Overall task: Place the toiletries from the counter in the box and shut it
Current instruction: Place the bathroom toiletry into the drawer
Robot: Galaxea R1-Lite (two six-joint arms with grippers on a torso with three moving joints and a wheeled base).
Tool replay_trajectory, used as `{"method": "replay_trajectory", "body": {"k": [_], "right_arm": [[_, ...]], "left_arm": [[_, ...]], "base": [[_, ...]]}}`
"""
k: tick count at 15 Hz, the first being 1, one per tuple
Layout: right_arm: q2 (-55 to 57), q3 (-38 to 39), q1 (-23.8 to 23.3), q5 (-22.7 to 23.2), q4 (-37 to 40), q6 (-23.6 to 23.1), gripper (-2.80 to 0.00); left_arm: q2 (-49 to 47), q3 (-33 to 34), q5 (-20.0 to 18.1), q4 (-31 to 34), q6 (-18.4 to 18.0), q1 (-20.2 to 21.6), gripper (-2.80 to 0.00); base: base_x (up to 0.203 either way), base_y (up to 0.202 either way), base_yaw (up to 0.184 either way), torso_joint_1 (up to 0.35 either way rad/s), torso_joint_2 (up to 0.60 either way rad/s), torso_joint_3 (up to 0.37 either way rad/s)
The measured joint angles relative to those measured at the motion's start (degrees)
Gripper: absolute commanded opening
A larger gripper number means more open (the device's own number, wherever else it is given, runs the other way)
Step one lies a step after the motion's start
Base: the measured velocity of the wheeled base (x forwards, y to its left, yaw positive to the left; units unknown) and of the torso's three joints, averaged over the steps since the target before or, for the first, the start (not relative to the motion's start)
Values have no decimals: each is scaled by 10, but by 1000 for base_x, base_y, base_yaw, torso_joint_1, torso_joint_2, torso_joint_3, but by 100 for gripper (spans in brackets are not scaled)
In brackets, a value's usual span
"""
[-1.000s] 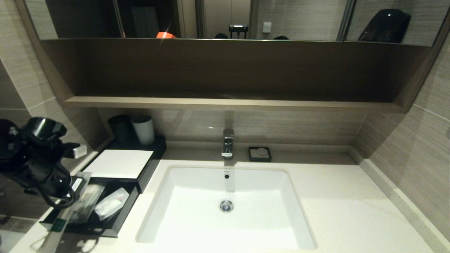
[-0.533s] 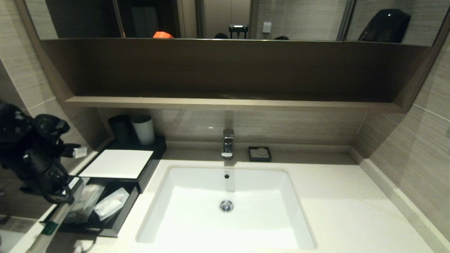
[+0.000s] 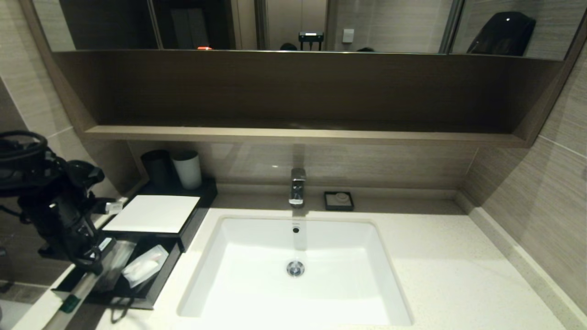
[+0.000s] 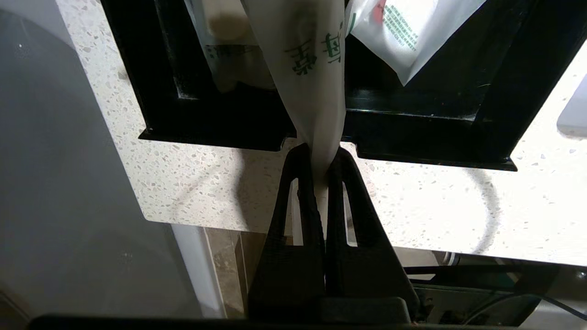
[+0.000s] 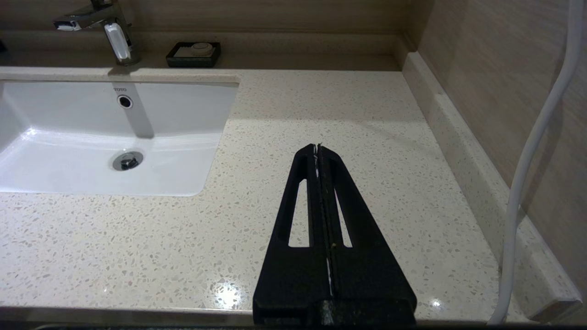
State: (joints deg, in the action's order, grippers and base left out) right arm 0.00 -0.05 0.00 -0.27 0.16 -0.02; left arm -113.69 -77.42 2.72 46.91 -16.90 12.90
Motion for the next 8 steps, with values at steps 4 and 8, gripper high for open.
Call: {"method": "replay_trajectory", "body": {"k": [4, 8], "right_arm": [[0, 0, 0, 0, 0, 0, -280], [0, 0, 0, 0, 0, 0, -280]], "left_arm": [[-22, -38, 0, 45, -1, 0, -280], [-40, -65, 0, 79, 1, 1, -280]], "base": [[0, 0, 0, 0, 0, 0], [0, 0, 0, 0, 0, 0]]}}
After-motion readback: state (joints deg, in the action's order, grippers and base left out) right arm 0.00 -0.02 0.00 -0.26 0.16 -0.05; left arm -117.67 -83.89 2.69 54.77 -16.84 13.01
